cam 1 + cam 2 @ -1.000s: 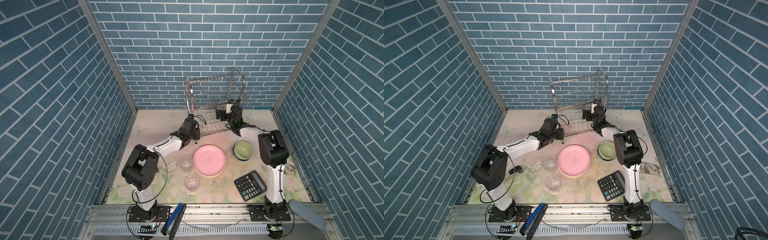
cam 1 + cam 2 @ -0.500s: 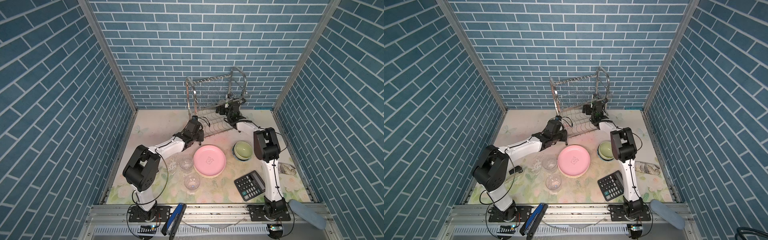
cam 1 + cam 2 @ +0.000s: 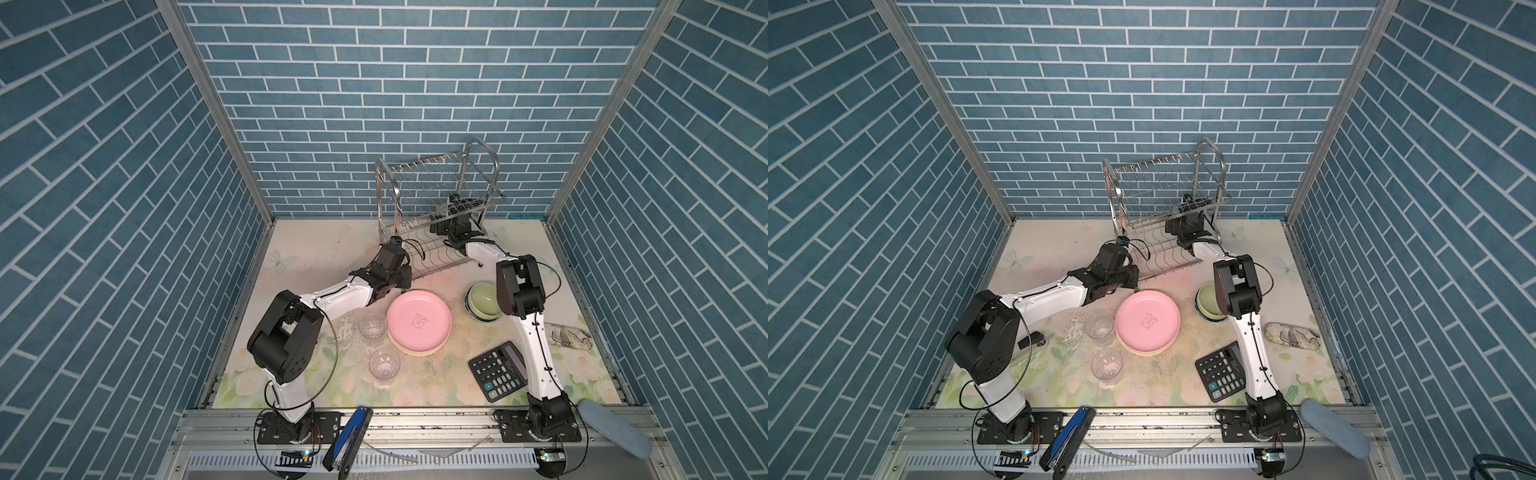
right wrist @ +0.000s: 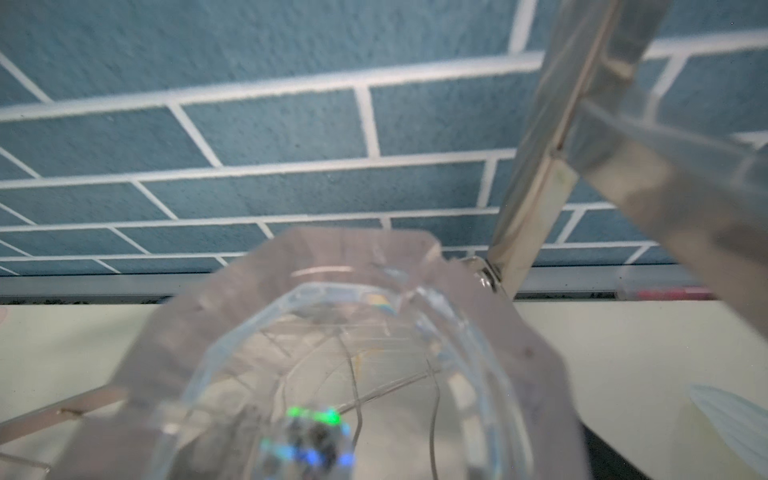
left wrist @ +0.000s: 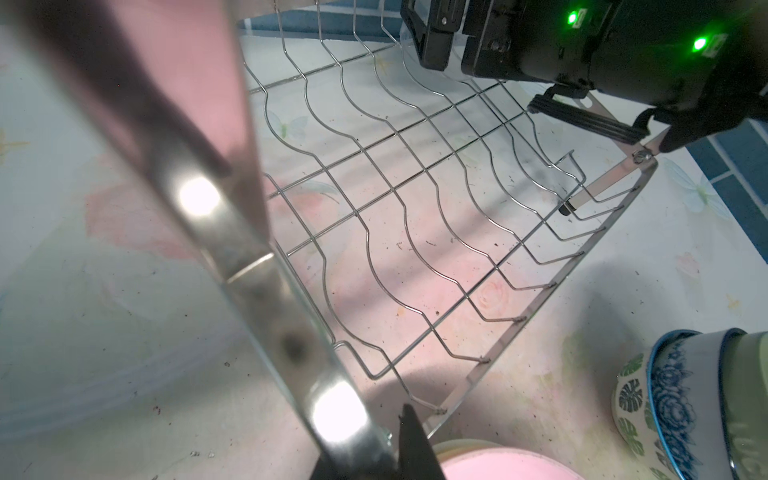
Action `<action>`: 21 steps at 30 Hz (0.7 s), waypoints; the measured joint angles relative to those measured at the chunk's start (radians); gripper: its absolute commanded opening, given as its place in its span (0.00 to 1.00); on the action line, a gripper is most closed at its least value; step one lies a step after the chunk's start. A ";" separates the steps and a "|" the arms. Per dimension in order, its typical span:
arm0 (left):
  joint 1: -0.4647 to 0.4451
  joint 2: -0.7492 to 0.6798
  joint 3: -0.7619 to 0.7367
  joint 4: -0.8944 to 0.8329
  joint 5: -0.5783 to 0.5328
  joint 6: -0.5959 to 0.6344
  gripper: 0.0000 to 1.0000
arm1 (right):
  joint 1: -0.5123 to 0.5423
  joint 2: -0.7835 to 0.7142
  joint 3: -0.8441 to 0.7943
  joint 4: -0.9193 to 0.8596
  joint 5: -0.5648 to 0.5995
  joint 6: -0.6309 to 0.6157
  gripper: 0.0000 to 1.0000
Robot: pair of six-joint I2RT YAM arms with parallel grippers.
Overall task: Unload the mixed dishes from the dish rack
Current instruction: 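Reach both grippers into the rack toward the last clear tumbler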
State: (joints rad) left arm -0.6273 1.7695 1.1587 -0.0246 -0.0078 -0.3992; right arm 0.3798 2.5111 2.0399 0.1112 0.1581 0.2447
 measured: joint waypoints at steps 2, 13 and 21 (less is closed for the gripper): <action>-0.001 0.000 0.000 0.000 0.007 -0.003 0.01 | 0.000 0.011 0.021 -0.003 0.003 -0.004 0.96; -0.006 0.005 0.000 0.000 0.014 -0.004 0.00 | -0.002 0.032 0.044 0.014 0.024 -0.036 0.60; -0.008 0.007 0.000 0.001 0.018 0.017 0.00 | -0.011 -0.023 -0.086 0.119 -0.013 -0.034 0.26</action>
State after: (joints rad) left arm -0.6350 1.7767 1.1587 -0.0235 0.0105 -0.3824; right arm 0.3687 2.4882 1.9537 0.2306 0.1448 0.2104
